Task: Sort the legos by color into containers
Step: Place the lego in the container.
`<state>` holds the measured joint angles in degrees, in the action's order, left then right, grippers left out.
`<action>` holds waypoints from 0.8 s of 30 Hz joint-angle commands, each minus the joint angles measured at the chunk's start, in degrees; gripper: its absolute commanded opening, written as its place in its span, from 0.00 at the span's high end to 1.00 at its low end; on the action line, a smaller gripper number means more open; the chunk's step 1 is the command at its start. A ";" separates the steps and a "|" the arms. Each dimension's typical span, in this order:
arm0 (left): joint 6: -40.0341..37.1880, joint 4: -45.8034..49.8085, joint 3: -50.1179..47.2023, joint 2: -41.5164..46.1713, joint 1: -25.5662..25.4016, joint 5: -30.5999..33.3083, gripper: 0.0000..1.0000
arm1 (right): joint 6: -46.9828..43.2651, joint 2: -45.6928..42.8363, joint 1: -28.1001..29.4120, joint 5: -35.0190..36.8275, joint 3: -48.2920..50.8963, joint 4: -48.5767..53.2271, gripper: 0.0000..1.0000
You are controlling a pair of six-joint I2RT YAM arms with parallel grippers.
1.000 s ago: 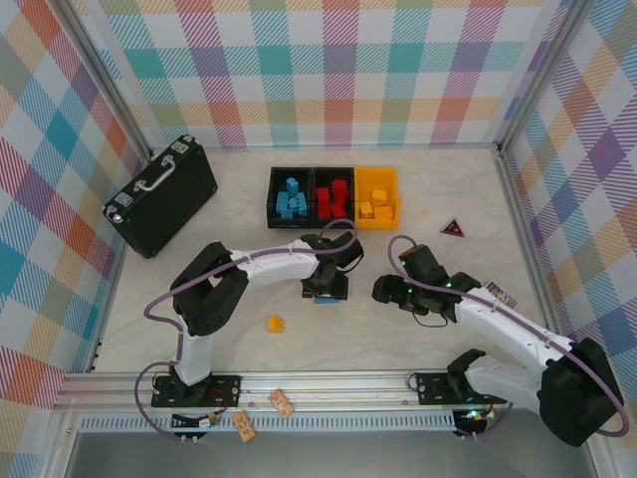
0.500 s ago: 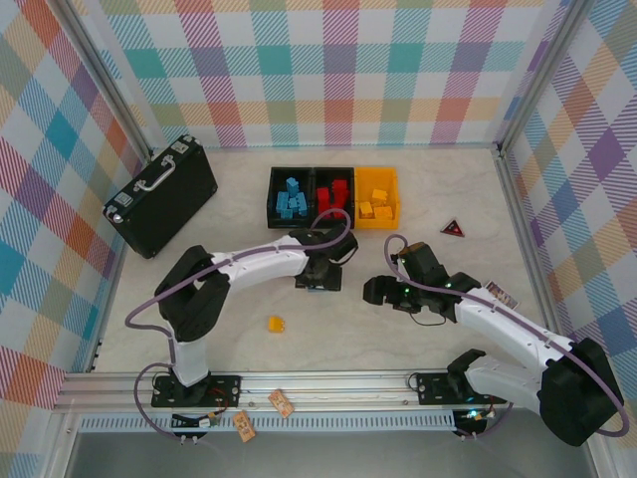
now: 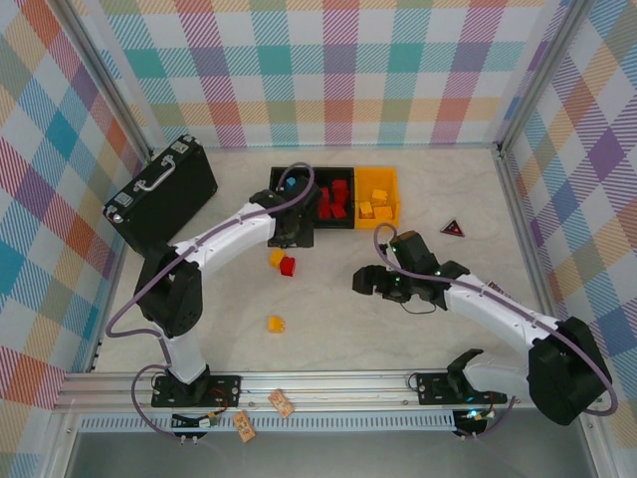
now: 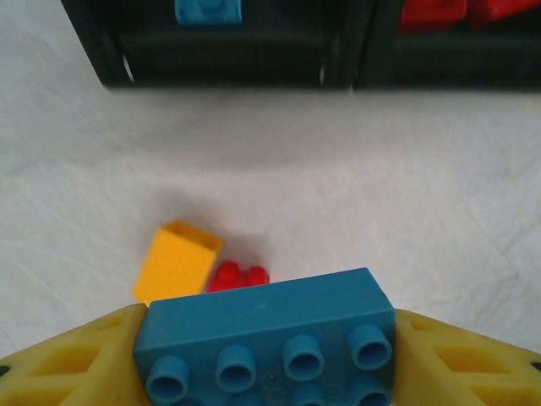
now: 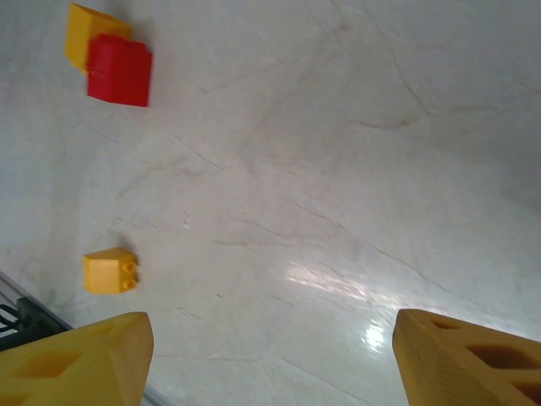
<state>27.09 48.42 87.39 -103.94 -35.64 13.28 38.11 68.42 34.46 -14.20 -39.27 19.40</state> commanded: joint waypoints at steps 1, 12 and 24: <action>-4.88 1.63 5.33 -3.86 2.78 1.66 0.46 | -0.89 1.80 0.95 -0.83 -3.02 -2.01 0.25; -8.87 4.52 24.45 -17.26 7.84 0.91 0.46 | -1.35 4.39 1.58 1.28 -7.46 -0.21 0.25; -9.92 9.67 41.87 -30.22 10.10 0.89 0.46 | -1.29 5.47 1.58 1.76 -8.66 0.29 0.25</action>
<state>18.35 54.35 125.49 -131.90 -26.52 13.61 38.09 73.87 35.70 -12.97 -46.89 19.07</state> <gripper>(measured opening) 0.605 0.748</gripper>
